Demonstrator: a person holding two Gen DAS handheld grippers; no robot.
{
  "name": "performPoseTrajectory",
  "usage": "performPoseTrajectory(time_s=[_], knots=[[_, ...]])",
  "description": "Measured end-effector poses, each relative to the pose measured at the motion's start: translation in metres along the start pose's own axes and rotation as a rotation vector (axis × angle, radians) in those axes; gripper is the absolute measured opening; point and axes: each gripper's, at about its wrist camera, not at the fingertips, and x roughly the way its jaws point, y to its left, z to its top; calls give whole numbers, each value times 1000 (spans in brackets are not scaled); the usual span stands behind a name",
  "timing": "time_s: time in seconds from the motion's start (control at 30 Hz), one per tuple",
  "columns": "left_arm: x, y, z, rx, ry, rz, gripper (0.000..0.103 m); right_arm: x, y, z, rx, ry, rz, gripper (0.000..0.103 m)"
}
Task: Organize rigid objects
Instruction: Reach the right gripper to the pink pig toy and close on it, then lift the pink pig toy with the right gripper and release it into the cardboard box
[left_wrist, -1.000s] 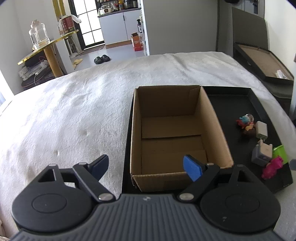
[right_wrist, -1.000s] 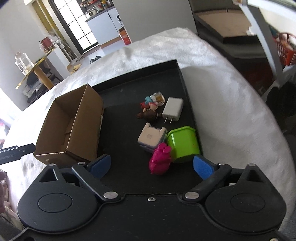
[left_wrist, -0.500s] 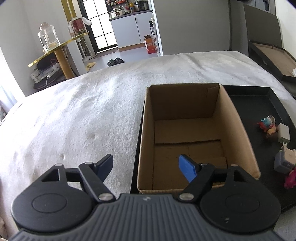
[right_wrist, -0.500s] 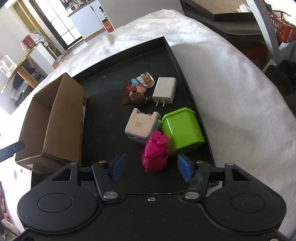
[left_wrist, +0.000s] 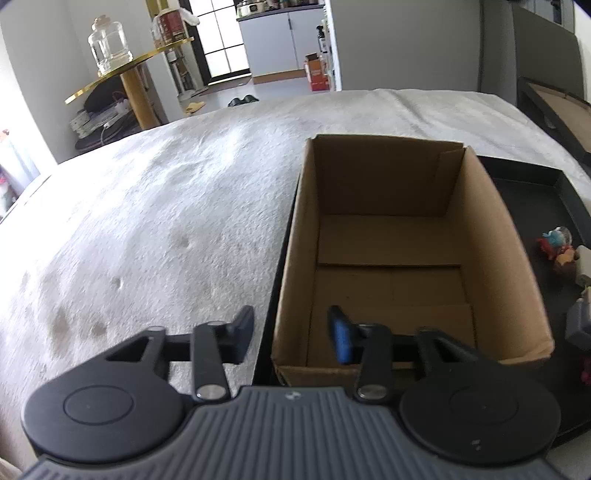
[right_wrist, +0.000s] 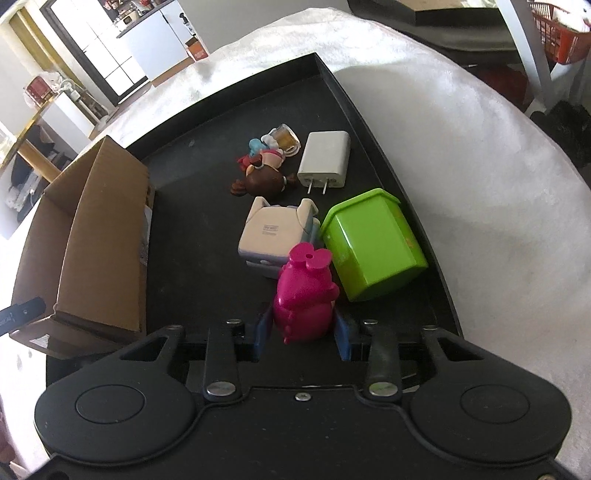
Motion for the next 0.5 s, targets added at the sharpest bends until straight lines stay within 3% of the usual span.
performPoseTrajectory(time_s=[0.07, 0.17, 0.5], knots=[[0, 1, 0, -10, -4, 0, 22, -3, 2, -1, -2, -15, 2, 35], [0, 2, 0, -15, -14, -2, 14, -9, 7, -1, -22, -42, 14, 35], [-5, 3, -3, 4, -48, -39, 10, -24, 24, 6, -89, -110, 8, 35]])
